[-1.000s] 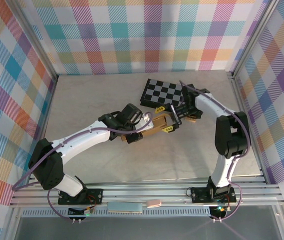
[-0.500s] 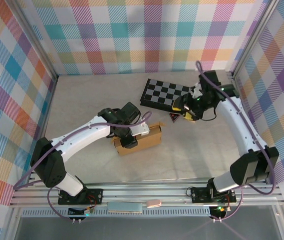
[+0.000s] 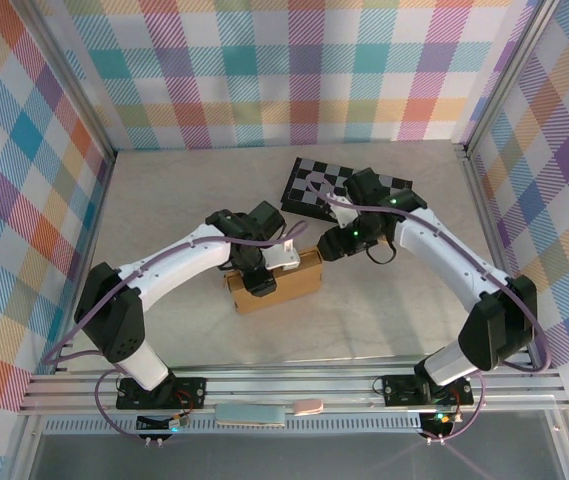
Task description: Fold the paper box
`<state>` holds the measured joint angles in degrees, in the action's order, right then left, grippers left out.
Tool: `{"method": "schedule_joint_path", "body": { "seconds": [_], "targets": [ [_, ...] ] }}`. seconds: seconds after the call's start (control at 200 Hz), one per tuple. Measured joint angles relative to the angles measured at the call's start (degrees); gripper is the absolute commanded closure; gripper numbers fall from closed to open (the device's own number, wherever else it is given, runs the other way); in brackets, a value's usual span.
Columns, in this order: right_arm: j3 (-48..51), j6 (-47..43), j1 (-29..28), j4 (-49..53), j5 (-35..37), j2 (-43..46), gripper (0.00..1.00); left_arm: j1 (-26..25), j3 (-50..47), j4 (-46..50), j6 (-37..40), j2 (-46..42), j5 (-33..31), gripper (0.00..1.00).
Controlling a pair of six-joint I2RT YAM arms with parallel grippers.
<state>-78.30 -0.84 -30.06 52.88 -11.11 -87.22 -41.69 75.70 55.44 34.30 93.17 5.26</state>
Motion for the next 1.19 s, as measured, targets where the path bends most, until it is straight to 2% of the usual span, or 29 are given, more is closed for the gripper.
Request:
{"method": "schedule_joint_path", "body": {
  "seconds": [0.31,0.645,0.825,1.04,1.145,1.195],
  "targets": [
    [-1.6,-5.0,0.0,0.3,0.1,-3.1,0.58,0.0,0.4,-0.1,-0.2,0.2,-0.2,0.5],
    [-3.3,-5.7,-0.1,0.3,-0.1,-4.5,0.73,0.0,1.1,-0.2,-0.5,0.2,-0.4,0.48],
    [-4.1,-5.8,-0.4,0.4,0.0,-5.0,0.86,0.4,1.2,-1.1,-1.1,0.2,-0.4,0.47],
    [-6.4,-5.8,-1.1,1.4,0.0,-5.0,0.96,0.7,1.5,-2.0,-2.1,0.2,-0.9,0.47],
    [-8.1,-5.6,-1.4,2.4,0.0,-5.7,0.97,0.8,1.7,-2.1,-2.4,0.2,-1.0,0.49],
    [-8.8,-5.6,-1.6,2.7,0.1,-6.2,0.94,0.7,1.8,-2.2,-2.8,0.2,-1.0,0.5]
  ]
}}
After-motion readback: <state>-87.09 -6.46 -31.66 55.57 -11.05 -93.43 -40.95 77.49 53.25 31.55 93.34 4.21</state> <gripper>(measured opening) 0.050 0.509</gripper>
